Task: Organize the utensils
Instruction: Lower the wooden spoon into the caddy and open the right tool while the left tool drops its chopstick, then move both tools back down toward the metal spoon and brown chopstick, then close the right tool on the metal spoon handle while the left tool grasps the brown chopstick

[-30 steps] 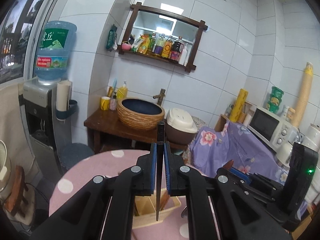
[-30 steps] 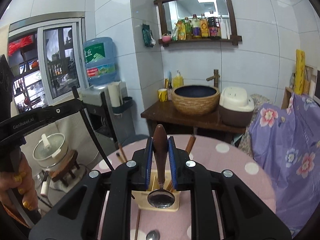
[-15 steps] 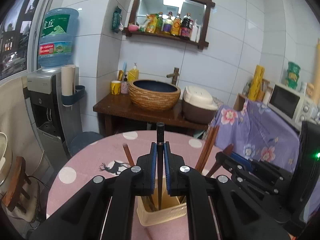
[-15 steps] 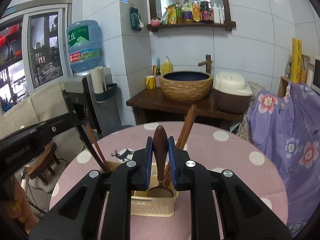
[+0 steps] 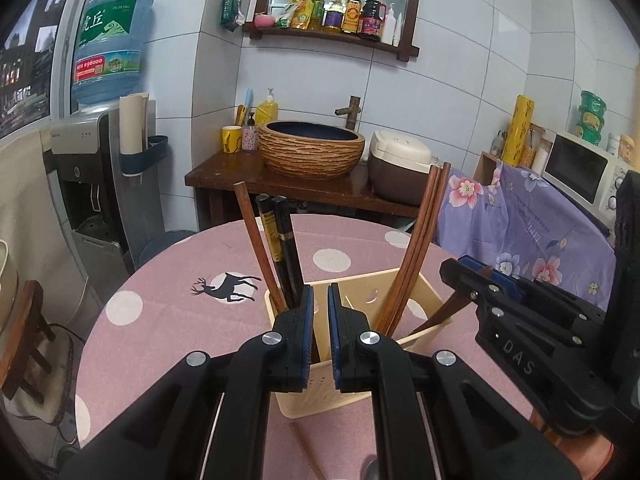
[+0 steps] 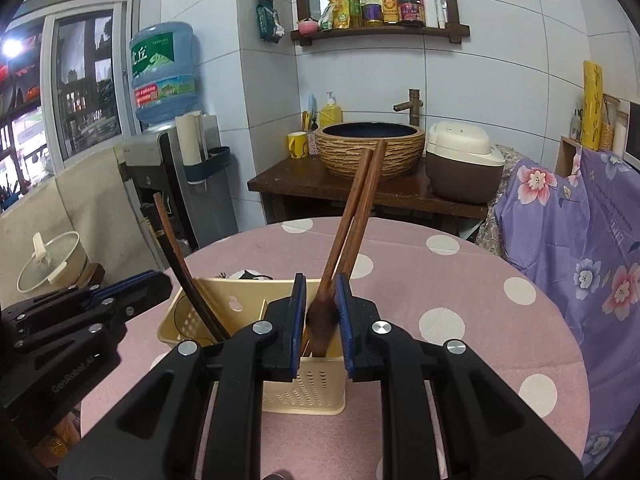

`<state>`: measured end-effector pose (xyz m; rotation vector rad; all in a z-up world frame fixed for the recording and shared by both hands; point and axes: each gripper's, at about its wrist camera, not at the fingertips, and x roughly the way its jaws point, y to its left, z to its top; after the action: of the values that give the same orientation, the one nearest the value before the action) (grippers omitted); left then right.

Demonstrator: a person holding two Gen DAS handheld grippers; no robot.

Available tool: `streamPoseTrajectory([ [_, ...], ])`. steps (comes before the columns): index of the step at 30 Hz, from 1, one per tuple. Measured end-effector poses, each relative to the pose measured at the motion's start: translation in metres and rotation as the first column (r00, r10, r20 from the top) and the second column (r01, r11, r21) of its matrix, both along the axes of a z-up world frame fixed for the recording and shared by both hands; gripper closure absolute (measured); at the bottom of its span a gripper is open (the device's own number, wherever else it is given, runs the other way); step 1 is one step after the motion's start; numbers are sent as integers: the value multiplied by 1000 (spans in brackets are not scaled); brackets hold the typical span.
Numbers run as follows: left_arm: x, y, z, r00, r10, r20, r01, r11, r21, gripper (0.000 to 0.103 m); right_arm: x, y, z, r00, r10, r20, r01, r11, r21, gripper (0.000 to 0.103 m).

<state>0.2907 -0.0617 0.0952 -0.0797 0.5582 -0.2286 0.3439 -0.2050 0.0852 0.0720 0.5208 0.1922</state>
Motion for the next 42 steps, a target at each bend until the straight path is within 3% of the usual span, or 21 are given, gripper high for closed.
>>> streamPoseTrajectory([
  [1,-5,0,1,1000,-3,9,3,1000,3,91,-4,-1,0,1000,-1,6,1,1000,3,81],
  [2,-11,2,3,1000,-6,23,5,1000,5,78,-9,-3,1,1000,-7,16,7,1000,4,72],
  [3,-20,4,5,999,-5,40,5,1000,4,56,-15,-4,1,999,-18,30,18,1000,4,58],
  [5,-38,8,4,997,9,80,-9,1000,-6,36,-32,-5,1,997,-45,55,45,999,-12,49],
  [9,-68,20,-13,996,31,82,-30,1000,-5,26,-62,-2,-10,999,-46,20,47,997,-61,49],
  [19,-108,59,-82,982,186,-23,-185,982,35,21,-117,14,-86,978,-24,-208,6,996,-87,49],
  [25,-121,75,-114,971,211,-113,-209,977,29,21,-138,20,-120,963,-28,-269,6,997,-82,49],
  [34,-136,73,-135,967,198,-159,-194,980,42,20,-150,30,-149,940,-23,-341,2,998,-63,49],
  [40,-140,68,-136,971,183,-153,-178,983,47,20,-149,48,-160,928,-11,-373,-29,995,-99,50],
  [42,-140,67,-137,971,182,-155,-177,983,49,20,-149,53,-164,924,-18,-382,-29,993,-116,57],
])
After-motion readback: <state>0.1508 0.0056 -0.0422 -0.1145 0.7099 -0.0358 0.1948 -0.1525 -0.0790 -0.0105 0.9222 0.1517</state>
